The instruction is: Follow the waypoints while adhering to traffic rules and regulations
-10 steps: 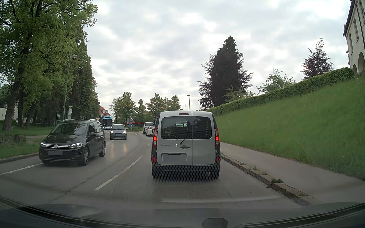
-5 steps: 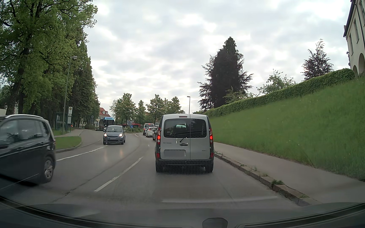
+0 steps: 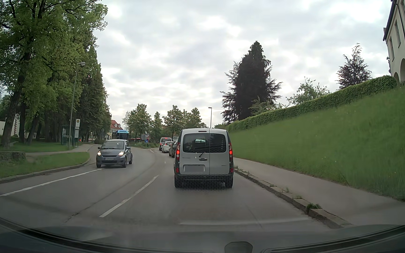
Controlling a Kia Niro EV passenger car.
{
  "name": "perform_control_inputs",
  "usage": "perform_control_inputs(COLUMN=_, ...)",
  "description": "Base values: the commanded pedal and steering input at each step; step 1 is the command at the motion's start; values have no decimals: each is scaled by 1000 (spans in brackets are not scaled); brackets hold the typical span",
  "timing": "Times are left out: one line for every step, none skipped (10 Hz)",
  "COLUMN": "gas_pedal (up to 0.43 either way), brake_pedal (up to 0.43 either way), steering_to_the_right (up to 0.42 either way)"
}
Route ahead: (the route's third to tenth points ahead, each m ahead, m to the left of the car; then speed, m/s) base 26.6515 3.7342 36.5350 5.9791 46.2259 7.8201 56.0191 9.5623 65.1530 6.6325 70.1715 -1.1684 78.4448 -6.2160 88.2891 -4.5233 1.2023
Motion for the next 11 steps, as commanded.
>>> perform_control_inputs(gas_pedal=331, brake_pedal=0, steering_to_the_right=-41)
perform_control_inputs(gas_pedal=319, brake_pedal=0, steering_to_the_right=-41)
perform_control_inputs(gas_pedal=299, brake_pedal=0, steering_to_the_right=-41)
perform_control_inputs(gas_pedal=280, brake_pedal=0, steering_to_the_right=-41)
perform_control_inputs(gas_pedal=268, brake_pedal=0, steering_to_the_right=-41)
perform_control_inputs(gas_pedal=268, brake_pedal=0, steering_to_the_right=-41)
perform_control_inputs(gas_pedal=260, brake_pedal=0, steering_to_the_right=-42)
perform_control_inputs(gas_pedal=240, brake_pedal=0, steering_to_the_right=-43)
perform_control_inputs(gas_pedal=220, brake_pedal=0, steering_to_the_right=-45)
perform_control_inputs(gas_pedal=197, brake_pedal=0, steering_to_the_right=-47)
perform_control_inputs(gas_pedal=169, brake_pedal=0, steering_to_the_right=-47)
